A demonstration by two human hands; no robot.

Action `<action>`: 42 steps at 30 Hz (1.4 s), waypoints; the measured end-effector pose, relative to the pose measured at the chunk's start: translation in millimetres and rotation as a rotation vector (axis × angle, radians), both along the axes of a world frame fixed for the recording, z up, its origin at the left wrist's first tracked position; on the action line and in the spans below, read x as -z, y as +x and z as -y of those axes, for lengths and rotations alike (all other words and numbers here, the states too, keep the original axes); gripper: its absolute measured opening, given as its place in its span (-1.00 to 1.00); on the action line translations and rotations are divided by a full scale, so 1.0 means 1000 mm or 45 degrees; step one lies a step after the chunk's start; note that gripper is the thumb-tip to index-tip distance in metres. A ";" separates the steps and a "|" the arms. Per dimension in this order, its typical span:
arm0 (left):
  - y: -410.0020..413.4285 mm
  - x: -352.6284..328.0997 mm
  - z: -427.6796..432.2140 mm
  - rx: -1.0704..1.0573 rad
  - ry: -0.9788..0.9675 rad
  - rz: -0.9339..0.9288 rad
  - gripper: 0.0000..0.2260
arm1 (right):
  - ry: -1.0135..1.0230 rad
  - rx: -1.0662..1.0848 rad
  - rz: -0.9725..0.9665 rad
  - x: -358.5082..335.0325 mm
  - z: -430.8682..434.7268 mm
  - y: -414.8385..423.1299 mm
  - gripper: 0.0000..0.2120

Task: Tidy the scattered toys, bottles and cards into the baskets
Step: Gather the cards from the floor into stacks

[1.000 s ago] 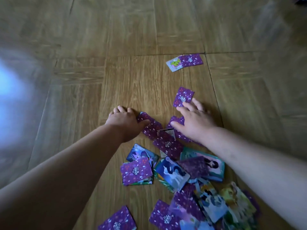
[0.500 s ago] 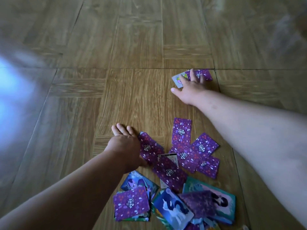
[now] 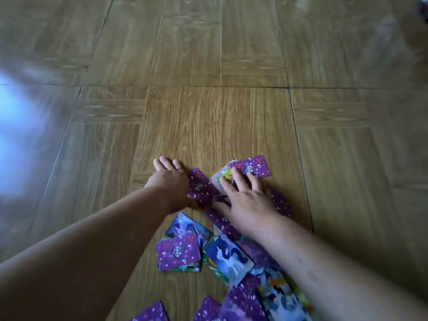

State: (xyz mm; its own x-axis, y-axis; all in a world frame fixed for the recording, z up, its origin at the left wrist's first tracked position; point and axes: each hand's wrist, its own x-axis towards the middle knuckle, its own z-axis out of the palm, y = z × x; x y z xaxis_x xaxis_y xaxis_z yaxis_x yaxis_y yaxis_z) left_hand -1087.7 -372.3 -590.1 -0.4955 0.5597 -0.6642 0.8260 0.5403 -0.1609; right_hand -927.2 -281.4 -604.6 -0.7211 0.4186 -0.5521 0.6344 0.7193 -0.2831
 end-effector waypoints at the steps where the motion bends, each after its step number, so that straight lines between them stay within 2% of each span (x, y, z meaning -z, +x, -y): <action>1: -0.002 0.001 0.000 -0.024 0.031 0.004 0.15 | -0.015 -0.004 -0.022 -0.004 0.006 0.010 -0.31; 3: -0.001 0.007 0.004 -0.091 0.104 0.040 0.19 | -0.042 0.026 -0.085 -0.012 0.016 0.040 -0.29; 7: 0.006 0.010 0.012 -0.230 0.219 0.081 0.16 | -0.071 0.325 -0.247 -0.030 0.035 0.125 -0.14; 10: 0.016 0.019 0.024 -0.170 0.458 0.125 -0.11 | -0.054 0.404 -0.100 -0.031 0.061 0.192 0.06; 12: 0.034 0.028 0.035 -0.044 0.574 0.181 -0.33 | -0.118 0.353 0.067 -0.023 0.087 0.227 0.16; 15: 0.071 0.034 0.052 0.003 0.598 0.206 -0.48 | 0.076 0.064 0.141 -0.004 0.123 0.256 0.23; 18: 0.097 0.038 0.070 0.016 0.696 0.228 -0.51 | 0.152 0.057 -0.031 0.012 0.122 0.242 0.22; 20: 0.109 0.036 0.082 -0.018 0.711 0.311 -0.49 | 0.145 0.078 -0.146 0.010 0.114 0.212 0.12; 25: 0.114 0.007 0.108 -0.125 0.748 0.502 -0.19 | 0.082 0.134 -0.287 -0.002 0.087 0.146 0.00; 27: 0.107 -0.006 0.127 -0.152 0.611 0.404 -0.04 | 0.140 0.201 -0.323 -0.005 0.084 0.156 0.00; 29: 0.097 -0.011 0.153 -0.165 0.420 0.250 0.07 | 0.222 0.420 -0.333 -0.004 0.091 0.181 -0.04; 31: 0.095 -0.017 0.178 -0.191 0.251 0.151 0.14 | 0.260 0.644 -0.212 -0.002 0.103 0.203 -0.11; 33: 0.101 -0.016 0.200 -0.080 0.111 0.132 0.22 | 0.227 0.685 -0.058 0.002 0.116 0.208 -0.12; 35: 0.103 -0.006 0.213 0.112 0.092 0.108 0.28 | 0.187 0.649 -0.093 0.008 0.122 0.198 -0.11; 36: 0.103 -0.002 0.214 0.134 0.110 0.114 0.28 | 0.170 0.631 -0.147 0.009 0.123 0.190 -0.12; 38: 0.094 0.002 0.210 0.001 0.255 0.181 0.23 | 0.156 0.576 -0.213 0.008 0.122 0.172 -0.16; 42: 0.087 0.005 0.185 -0.076 0.600 0.262 -0.08 | 0.037 0.457 -0.258 -0.003 0.110 0.150 -0.29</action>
